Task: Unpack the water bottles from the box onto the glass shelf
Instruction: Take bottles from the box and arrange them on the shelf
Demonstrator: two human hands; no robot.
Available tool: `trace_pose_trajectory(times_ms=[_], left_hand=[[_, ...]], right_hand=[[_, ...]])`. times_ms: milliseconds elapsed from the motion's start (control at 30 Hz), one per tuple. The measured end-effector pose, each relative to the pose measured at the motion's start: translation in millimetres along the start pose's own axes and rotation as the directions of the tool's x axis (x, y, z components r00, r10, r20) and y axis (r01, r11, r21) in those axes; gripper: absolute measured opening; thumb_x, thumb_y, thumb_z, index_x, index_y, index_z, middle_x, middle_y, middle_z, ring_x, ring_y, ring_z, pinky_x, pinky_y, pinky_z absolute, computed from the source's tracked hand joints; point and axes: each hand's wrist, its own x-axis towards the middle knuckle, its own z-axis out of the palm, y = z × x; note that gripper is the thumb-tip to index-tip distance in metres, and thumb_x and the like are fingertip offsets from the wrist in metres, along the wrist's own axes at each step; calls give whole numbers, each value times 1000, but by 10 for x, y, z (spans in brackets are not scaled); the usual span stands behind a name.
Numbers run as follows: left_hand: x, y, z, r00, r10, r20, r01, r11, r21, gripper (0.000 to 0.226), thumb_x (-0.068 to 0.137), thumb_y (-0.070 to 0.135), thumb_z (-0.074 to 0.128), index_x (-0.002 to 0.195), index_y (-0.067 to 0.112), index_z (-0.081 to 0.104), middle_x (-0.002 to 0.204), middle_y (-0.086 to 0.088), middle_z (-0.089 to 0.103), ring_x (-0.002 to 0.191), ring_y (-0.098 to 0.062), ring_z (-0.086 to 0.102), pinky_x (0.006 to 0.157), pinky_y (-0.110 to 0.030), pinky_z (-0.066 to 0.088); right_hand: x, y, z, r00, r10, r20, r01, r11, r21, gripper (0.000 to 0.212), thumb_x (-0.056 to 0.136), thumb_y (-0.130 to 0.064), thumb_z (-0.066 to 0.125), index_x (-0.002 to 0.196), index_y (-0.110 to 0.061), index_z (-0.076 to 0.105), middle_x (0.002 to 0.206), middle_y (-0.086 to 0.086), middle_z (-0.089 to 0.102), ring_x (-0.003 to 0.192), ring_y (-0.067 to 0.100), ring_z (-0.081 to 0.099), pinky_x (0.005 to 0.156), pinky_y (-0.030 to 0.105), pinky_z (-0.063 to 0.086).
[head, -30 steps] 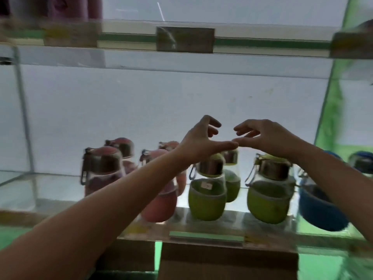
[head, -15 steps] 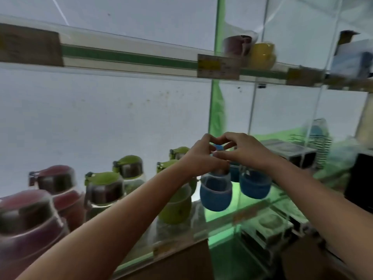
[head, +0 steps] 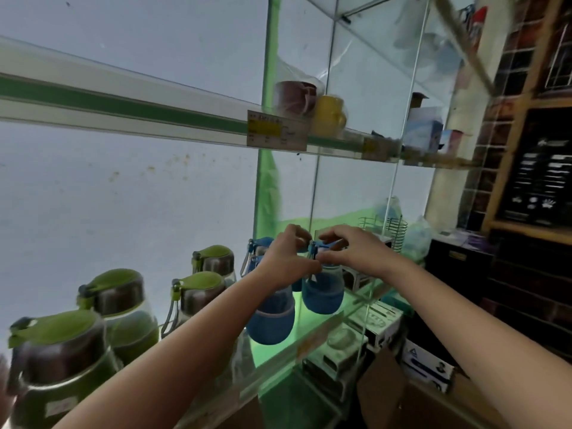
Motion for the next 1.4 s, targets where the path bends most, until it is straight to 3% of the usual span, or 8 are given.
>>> trace_pose_trajectory(times_ms=[267, 400, 667, 867, 1000, 1133, 1233, 1400], left_hand=[[177, -54, -16, 999, -32, -1, 32, 995, 94, 57, 74, 15, 76, 122, 13, 45, 108, 4, 50, 103, -13, 49, 89, -28, 44], [302, 16, 68, 998, -41, -37, 45, 993, 109, 56, 76, 13, 74, 123, 13, 45, 107, 3, 54, 95, -11, 52, 67, -11, 43], [698, 13, 348, 986, -61, -155, 75, 993, 91, 48, 79, 3, 67, 119, 19, 47, 102, 5, 54, 85, -1, 53, 59, -10, 40], [908, -116, 565, 941, -35, -337, 67, 994, 83, 47, 82, -5, 57, 123, 15, 46, 117, -3, 50, 112, -11, 47, 68, -12, 42], [834, -294, 774, 916, -94, -391, 127, 990, 60, 52, 79, -2, 65, 122, 17, 44, 108, 4, 53, 93, -3, 53, 61, -8, 43], [724, -463, 968, 899, -171, -403, 168, 985, -44, 64, 70, -4, 74, 121, 18, 42, 101, 5, 57, 98, -8, 58, 71, -16, 48], [658, -489, 1067, 897, -203, -393, 199, 979, -52, 66, 71, -2, 74, 123, 18, 40, 104, 3, 58, 93, -5, 57, 74, -19, 51], [683, -507, 1144, 890, -266, -369, 251, 964, -88, 64, 70, 0, 75, 122, 16, 41, 109, -5, 60, 103, -19, 60, 90, -37, 53]], right_hand=[[255, 202, 3, 999, -37, 8, 37, 999, -2, 44, 78, -30, 74, 119, -20, 59, 118, 1, 63, 104, 14, 60, 85, 25, 48], [434, 483, -92, 996, -85, 2, 84, 995, 45, 45, 78, -32, 74, 119, -22, 59, 118, -3, 62, 104, 10, 58, 74, 17, 45], [891, 1051, -230, 973, -228, 42, 227, 973, 31, 38, 80, -30, 71, 117, -25, 60, 109, -13, 58, 102, 4, 54, 83, 21, 39], [1233, 1240, -128, 920, -386, 75, 375, 919, 121, 31, 85, -27, 65, 115, -21, 63, 109, -11, 62, 103, 6, 58, 78, 18, 41], [1331, 1358, -34, 893, -436, 110, 406, 887, 219, 21, 85, -28, 65, 105, -26, 64, 103, -10, 65, 104, 10, 61, 90, 28, 45], [1312, 1455, 69, 882, -452, 135, 393, 862, 321, 30, 78, -42, 68, 104, -27, 66, 104, -11, 66, 99, 11, 63, 91, 33, 48], [1264, 1474, 103, 860, -476, 183, 431, 870, 238, 42, 71, -49, 72, 107, -30, 64, 106, -7, 66, 96, 11, 62, 84, 29, 48], [1248, 1476, 50, 835, -504, 221, 453, 858, 243, 38, 71, -34, 78, 106, -22, 67, 99, -3, 70, 95, 15, 64, 89, 33, 50]])
